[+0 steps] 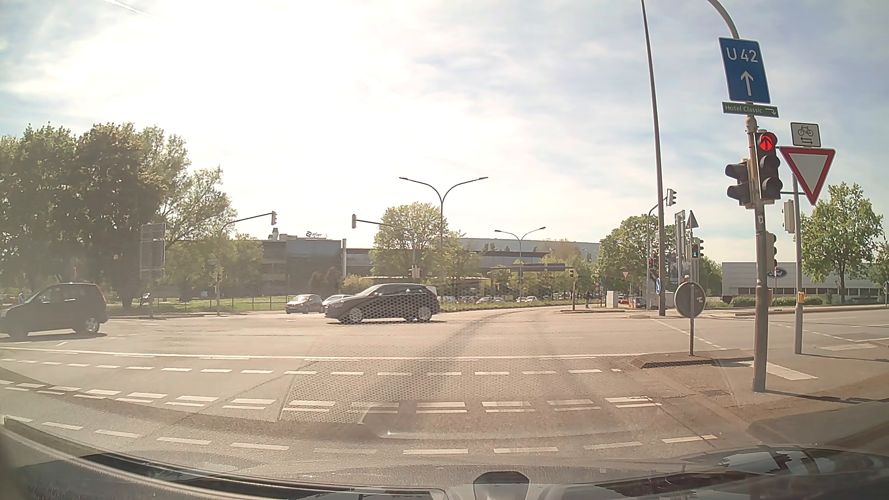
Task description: Follow the waypoints while adhering to traffic rules and regulations
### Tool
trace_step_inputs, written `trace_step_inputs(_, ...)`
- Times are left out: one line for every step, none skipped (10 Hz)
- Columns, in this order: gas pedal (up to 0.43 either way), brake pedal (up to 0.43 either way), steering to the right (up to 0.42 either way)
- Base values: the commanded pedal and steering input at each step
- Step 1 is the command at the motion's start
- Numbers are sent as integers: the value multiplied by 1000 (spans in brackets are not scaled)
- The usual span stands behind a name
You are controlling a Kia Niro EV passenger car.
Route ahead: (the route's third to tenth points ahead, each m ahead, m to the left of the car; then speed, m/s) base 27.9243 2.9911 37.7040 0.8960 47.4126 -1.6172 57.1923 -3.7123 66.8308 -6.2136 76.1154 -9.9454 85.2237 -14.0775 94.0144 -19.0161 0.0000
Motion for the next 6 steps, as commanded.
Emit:
trace_step_inputs(0,244,15)
trace_step_inputs(0,244,15)
trace_step_inputs(0,244,15)
trace_step_inputs(0,244,15)
trace_step_inputs(0,244,15)
trace_step_inputs(0,244,15)
